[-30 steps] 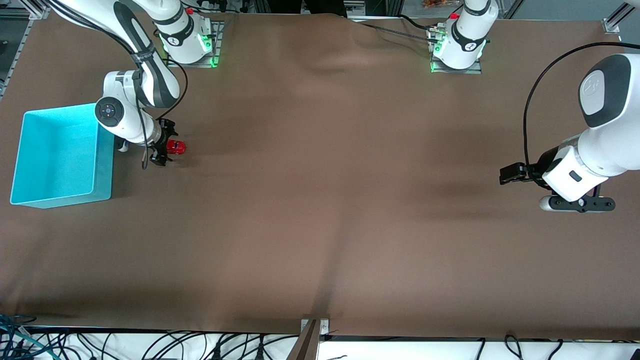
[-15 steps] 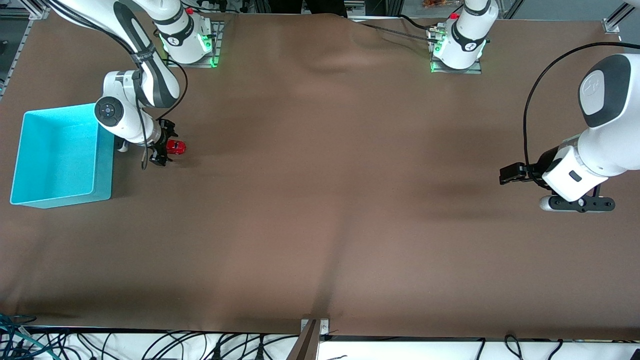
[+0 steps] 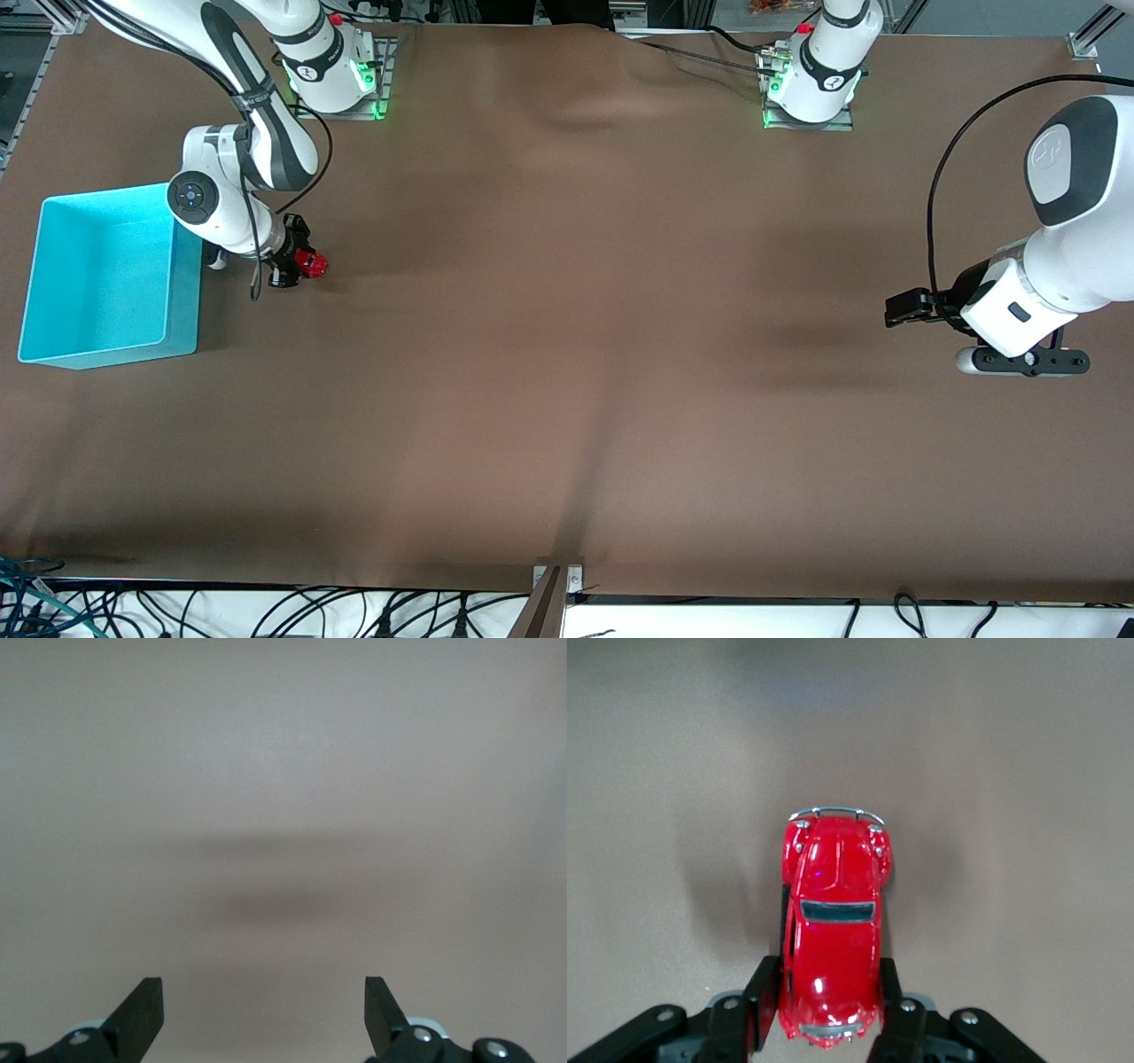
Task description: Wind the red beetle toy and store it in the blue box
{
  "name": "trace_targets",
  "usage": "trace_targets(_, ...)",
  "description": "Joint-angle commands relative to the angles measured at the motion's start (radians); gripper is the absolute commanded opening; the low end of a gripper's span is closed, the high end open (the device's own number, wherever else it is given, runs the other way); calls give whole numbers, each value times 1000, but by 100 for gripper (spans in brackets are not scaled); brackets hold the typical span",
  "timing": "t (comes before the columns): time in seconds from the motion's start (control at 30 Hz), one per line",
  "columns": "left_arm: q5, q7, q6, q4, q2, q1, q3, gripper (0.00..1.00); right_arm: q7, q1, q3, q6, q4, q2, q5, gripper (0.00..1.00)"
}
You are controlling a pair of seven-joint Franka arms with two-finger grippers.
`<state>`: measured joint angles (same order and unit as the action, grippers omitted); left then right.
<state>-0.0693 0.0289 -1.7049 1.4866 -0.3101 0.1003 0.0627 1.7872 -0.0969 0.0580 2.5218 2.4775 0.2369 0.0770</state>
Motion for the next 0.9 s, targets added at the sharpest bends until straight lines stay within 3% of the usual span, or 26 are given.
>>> trace_targets(0.0,-18,2,17,-12,-1,3,3,100,20,0,3,-109,-28,-34,43,0)
trace_targets(0.37,-18,-1,17,-14,-1,1,5,100,-37,13,6,-319,-141,-74,64,0)
trace_targets(0.87,-18,2,17,-14,-1,1,5,100,-538,106,14,-679,-293,-123,58,0)
